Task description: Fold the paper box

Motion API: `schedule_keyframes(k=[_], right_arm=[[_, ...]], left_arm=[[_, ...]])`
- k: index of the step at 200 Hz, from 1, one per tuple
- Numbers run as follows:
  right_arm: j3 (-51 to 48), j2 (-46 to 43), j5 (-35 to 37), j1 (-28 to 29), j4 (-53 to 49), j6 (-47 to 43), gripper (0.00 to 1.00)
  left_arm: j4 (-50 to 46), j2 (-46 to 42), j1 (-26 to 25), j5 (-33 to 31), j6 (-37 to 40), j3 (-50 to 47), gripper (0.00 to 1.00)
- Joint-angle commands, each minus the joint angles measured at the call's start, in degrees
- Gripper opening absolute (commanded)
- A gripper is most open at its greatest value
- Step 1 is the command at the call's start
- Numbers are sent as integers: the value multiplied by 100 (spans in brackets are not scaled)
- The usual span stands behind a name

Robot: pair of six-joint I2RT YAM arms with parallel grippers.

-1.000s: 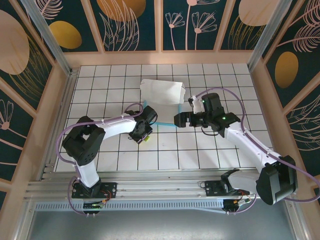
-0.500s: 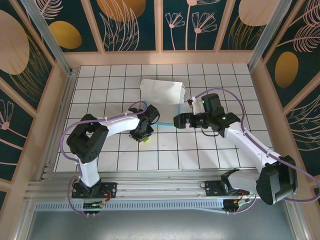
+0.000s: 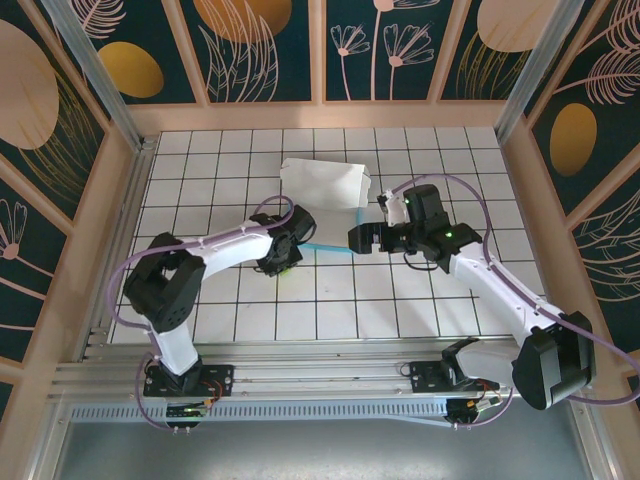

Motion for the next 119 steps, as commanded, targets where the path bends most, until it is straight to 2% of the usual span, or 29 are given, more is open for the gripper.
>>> schedule_keyframes(k=[1,18,37,50,66,92,119], right_arm=[[215,-91,200,-31,-42,2,99],[241,-108,250,-30,-50,2,99],[277,-127,318,-37,-88,-15,99],[299,-152,340,-35,-101,-29,99],[314,-180,374,-40,-90,-16,99],[342,-213,376,-34,-111,-11,99],[334,-267,441,-40,-156,-28,99]], left_arm=[[172,-520,21,-624,886,238,13],[578,-658,26,-581,1785,353,13],[1213,-789,21,-235,3347,371,13],[1558,-828,21,33,4475,357,3],[1469,-617,22,-36,5588,626,0],[922,39,24,11,7231,1204,4],[697,433,21,240,8390,1543,4]])
